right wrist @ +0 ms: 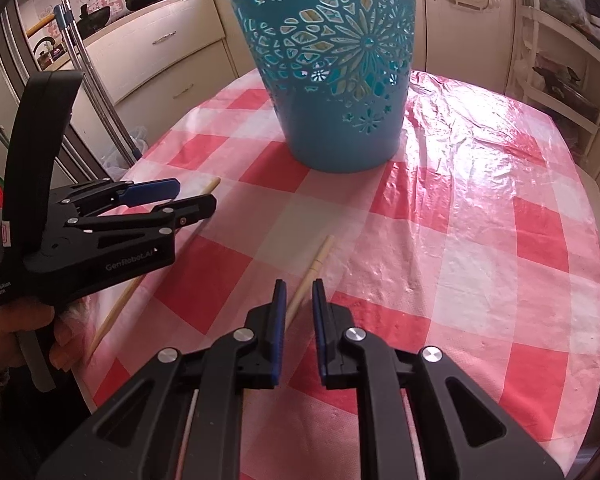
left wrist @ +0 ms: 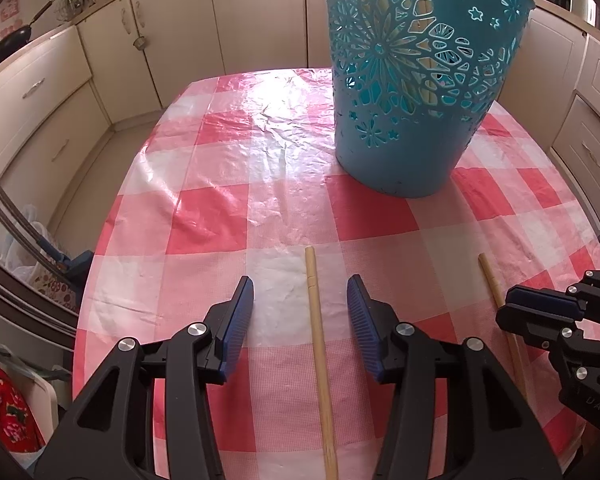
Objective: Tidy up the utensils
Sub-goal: 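Lift the chopstick off the cloth with the left tool, then carry the chopstick over the teal basket and release it with the left tool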
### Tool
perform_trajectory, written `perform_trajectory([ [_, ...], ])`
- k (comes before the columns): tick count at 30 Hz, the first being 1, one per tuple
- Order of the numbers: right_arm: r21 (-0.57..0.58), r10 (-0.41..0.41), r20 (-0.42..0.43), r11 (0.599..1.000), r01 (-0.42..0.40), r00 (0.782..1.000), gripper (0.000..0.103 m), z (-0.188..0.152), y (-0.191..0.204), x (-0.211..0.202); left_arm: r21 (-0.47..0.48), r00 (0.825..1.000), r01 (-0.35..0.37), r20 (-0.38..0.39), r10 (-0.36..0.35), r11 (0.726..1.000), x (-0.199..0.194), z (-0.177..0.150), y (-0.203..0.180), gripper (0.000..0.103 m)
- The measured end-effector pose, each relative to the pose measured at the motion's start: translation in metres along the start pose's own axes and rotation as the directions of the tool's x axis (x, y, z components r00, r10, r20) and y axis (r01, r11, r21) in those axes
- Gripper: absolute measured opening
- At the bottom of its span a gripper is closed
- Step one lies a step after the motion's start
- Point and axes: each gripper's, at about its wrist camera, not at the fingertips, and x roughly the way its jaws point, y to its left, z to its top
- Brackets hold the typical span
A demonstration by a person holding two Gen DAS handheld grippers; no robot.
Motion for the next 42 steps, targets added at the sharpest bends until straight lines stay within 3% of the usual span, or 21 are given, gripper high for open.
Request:
perform_trajectory([
  [7, -0.065, 0.031, -0.041, 0.997, -0.033, 0.999, 0.014, -0.002, 0.015, 0.003, 0.017, 1.000, 0.019, -0.010, -0.019, 1.000, -0.003, -0.002, -0.003, 0.042],
  [9, -0.092, 0.011, -0.048, 0.996, -0.015, 0.999, 0.014, -0.003, 0.019, 0.002, 0.034, 0.999, 0.032, -0.011, -0.032, 0.999, -0.005, -0.004, -0.006, 0.035],
  [11, -0.066, -0.010, -0.036, 0.998, 0.008, 0.999, 0.014, -0.004, 0.016, 0.002, 0.060, 0.999, 0.051, -0.015, -0.050, 0.997, -0.007, -0.006, -0.010, 0.016],
  [13, -0.046, -0.007, -0.042, 0.999, 0.005, 0.999, 0.014, -0.004, 0.015, 0.002, 0.080, 0.997, 0.070, -0.027, -0.068, 0.994, -0.009, -0.006, -0.016, 0.005],
  [16, -0.080, -0.012, -0.054, 0.997, 0.008, 0.998, 0.014, -0.004, 0.020, 0.003, 0.054, 0.993, 0.108, -0.056, -0.105, 0.993, -0.010, -0.005, -0.016, 0.005],
  [19, -0.032, -0.048, -0.040, 0.998, 0.046, 0.998, 0.017, -0.001, 0.013, 0.005, 0.036, 0.989, 0.128, -0.084, -0.125, 0.991, -0.008, -0.002, -0.012, 0.005],
  [24, -0.030, -0.033, -0.021, 0.999, 0.033, 0.999, 0.017, -0.002, 0.010, 0.006, 0.079, 0.988, 0.110, -0.120, -0.101, 0.991, -0.001, 0.006, -0.016, 0.005],
  [27, -0.026, -0.032, -0.005, 0.999, 0.031, 0.999, 0.012, -0.005, 0.007, 0.004, 0.059, 0.979, 0.155, -0.141, -0.146, 0.986, 0.000, 0.012, -0.013, 0.004],
  [34, -0.030, -0.039, 0.035, 0.999, 0.040, 0.999, 0.010, -0.011, 0.006, 0.002, -0.033, 0.963, 0.263, -0.051, -0.265, 0.964, -0.041, 0.021, 0.004, 0.004],
  [38, -0.021, -0.030, 0.040, 0.999, 0.031, 0.999, 0.010, -0.011, 0.004, 0.002, -0.052, 0.940, 0.341, 0.022, -0.341, 0.939, -0.076, 0.034, 0.013, 0.004],
  [42, -0.018, -0.030, 0.044, 0.999, 0.031, 0.999, 0.010, -0.011, 0.004, 0.003, -0.061, 0.904, 0.415, 0.135, -0.405, 0.908, -0.121, 0.060, 0.021, 0.004],
])
